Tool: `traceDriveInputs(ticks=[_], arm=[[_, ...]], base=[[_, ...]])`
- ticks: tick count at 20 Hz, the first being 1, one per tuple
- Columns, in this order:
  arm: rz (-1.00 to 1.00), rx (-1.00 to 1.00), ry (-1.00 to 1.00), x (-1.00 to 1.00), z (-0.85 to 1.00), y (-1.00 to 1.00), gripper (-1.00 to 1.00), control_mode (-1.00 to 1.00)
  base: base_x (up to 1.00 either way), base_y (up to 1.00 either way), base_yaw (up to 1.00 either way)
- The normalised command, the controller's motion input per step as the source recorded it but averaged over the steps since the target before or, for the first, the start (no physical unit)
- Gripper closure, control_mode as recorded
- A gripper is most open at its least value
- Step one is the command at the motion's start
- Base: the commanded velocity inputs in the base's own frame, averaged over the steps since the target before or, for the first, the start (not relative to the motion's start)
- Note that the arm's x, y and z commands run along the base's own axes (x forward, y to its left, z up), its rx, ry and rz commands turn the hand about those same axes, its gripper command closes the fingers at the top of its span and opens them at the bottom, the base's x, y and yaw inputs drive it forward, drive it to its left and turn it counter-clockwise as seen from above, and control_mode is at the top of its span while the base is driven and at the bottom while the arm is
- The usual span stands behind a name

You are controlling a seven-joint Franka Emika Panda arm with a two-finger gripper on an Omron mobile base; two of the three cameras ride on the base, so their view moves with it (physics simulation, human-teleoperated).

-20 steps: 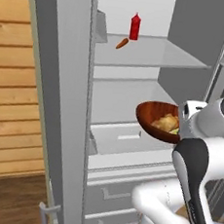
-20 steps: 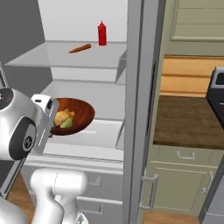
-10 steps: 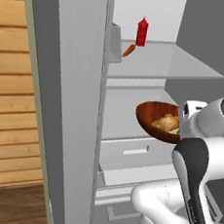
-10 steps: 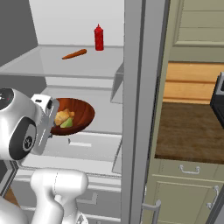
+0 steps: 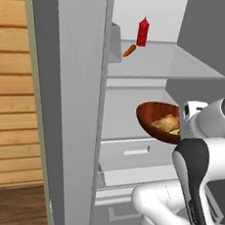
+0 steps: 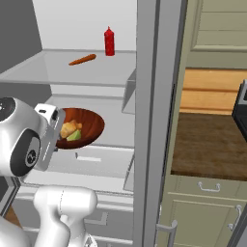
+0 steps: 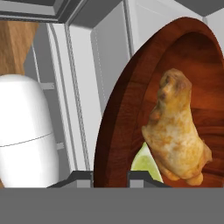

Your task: Pick the chicken drumstick and lemon wedge from their plates and place them in the bowl. Then put the bowl in the fridge.

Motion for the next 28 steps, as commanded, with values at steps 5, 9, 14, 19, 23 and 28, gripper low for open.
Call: traceDriveInputs(ticks=[5, 9, 14, 19, 23, 28], arm=[[0.00, 0.00, 0.00, 0.29, -0.09, 0.23, 1.00, -1.00], [0.06, 0.00, 0.00, 0.38, -0.43, 0.17, 1.00, -1.00], [0.05, 0.00, 0.03, 0.77, -0.51, 0.05, 1.00, -1.00], [0.08, 0.00, -0.01, 0.92, -0.31, 0.11, 1.00, -1.00], [0.03, 0.00, -0.02, 0.79, -0.30, 0.20, 1.00, -1.00], [0.00, 0.00, 0.00, 0.58, -0.31, 0.12, 1.00, -1.00]], base=[[0.00, 0.00, 0.00], [0.00, 0.00, 0.00], [0.00, 0.00, 0.00], [0.00, 0.00, 0.00], [0.00, 0.00, 0.00], [0.00, 0.00, 0.00]])
